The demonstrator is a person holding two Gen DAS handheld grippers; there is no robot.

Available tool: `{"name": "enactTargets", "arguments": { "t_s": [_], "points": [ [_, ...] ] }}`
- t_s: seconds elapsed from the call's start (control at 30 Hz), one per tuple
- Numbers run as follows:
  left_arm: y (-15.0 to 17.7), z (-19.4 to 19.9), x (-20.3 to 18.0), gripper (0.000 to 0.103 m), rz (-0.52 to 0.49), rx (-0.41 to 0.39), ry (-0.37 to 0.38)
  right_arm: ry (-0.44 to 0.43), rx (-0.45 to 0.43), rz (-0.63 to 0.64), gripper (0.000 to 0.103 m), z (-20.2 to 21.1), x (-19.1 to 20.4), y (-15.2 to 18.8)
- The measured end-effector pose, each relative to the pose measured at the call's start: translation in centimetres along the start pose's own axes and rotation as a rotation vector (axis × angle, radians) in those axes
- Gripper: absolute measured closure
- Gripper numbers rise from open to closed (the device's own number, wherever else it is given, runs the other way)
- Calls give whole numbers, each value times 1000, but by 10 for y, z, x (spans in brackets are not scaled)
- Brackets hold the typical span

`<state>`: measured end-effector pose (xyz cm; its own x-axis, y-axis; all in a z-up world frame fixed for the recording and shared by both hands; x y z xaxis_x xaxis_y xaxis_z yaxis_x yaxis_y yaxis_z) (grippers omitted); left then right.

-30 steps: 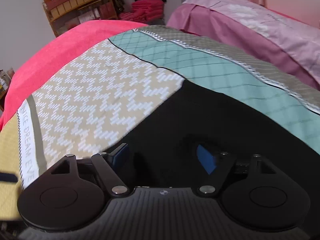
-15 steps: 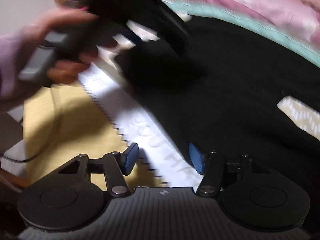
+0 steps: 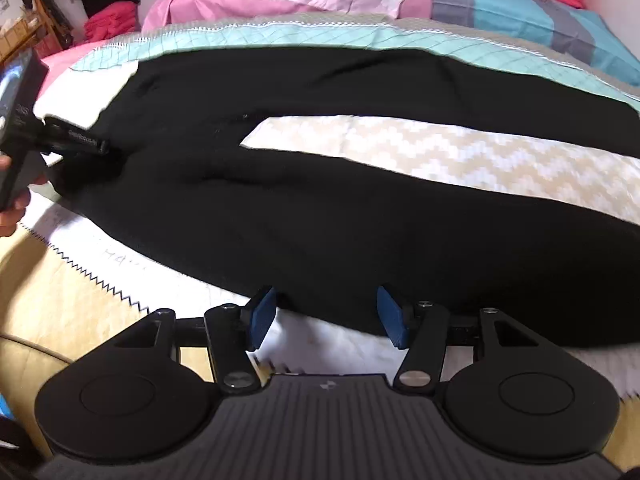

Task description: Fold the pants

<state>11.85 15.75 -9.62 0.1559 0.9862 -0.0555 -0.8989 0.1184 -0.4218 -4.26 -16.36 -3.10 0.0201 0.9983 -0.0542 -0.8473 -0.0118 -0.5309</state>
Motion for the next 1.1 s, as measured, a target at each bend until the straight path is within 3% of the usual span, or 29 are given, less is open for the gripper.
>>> {"name": "enactTargets", "arguments": {
  "t_s": [0.1, 0.17, 0.27, 0.37, 0.43, 0.47, 0.53, 0.63, 0.67, 0.73, 0.77, 0.83, 0.87, 0.93, 1.0, 1.1],
  "points": [
    [-2, 0, -1, 0, 3, 4, -2, 73, -82, -255, 32, 18, -57, 1],
    [-2, -1, -2, 0, 4, 4, -6, 204, -105, -483, 29, 22, -111, 10],
    [-1, -1, -2, 0, 2, 2, -9, 427, -61, -760, 23, 13, -184, 31],
    [-1, -1, -2, 0, 0, 1, -8, 431, -82, -903, 33, -4, -220, 39],
    [-1, -1, -2, 0, 0, 1, -9, 425, -124, -897, 65, -5, -226, 40],
    [-1, -1, -2, 0, -1, 1, -9, 434, -116, -871, 96, -1, -237, 44],
    [0, -1, -2, 0, -5, -3, -6, 423, -112, -863, 96, 5, -243, 47],
    [2, 1, -3, 0, -8, -14, -1, 401, -104, -990, 96, 19, -268, 71],
    [2, 2, -2, 0, -7, -15, -1, 380, -109, -1053, 95, 22, -271, 78],
    [2, 3, -3, 0, -3, -13, 1, 388, -119, -1142, 83, 30, -276, 85],
    [1, 4, -3, 0, -1, -6, 3, 423, -131, -1163, 69, 37, -277, 85],
    [-4, 8, -2, 0, 5, 8, 20, 550, -169, -1183, 52, 51, -279, 81],
    [-6, 13, -2, 0, 10, 2, 27, 596, -192, -1163, 41, 59, -278, 75],
    [-12, 26, -1, 0, 17, -37, 42, 622, -244, -1076, 38, 62, -268, 55],
    [-20, 39, -1, 0, 31, -93, 76, 577, -259, -946, 33, 49, -247, 25],
    [-35, 44, -6, 0, 38, -152, 97, 457, -267, -735, 33, 21, -197, -27]
  ]
}}
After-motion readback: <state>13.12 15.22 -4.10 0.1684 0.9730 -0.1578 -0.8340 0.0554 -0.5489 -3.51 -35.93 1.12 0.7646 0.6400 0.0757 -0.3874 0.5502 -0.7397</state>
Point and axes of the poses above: each gripper's, at about its wrist camera, not at the fingertips, and z roughly against the way its jaws point, x to its left, y to its underside, the point moved 5 cm from there along -z, roughly the way its jaws point, and after that the axes turned 12 degrees about y, right-handed, at the moved point
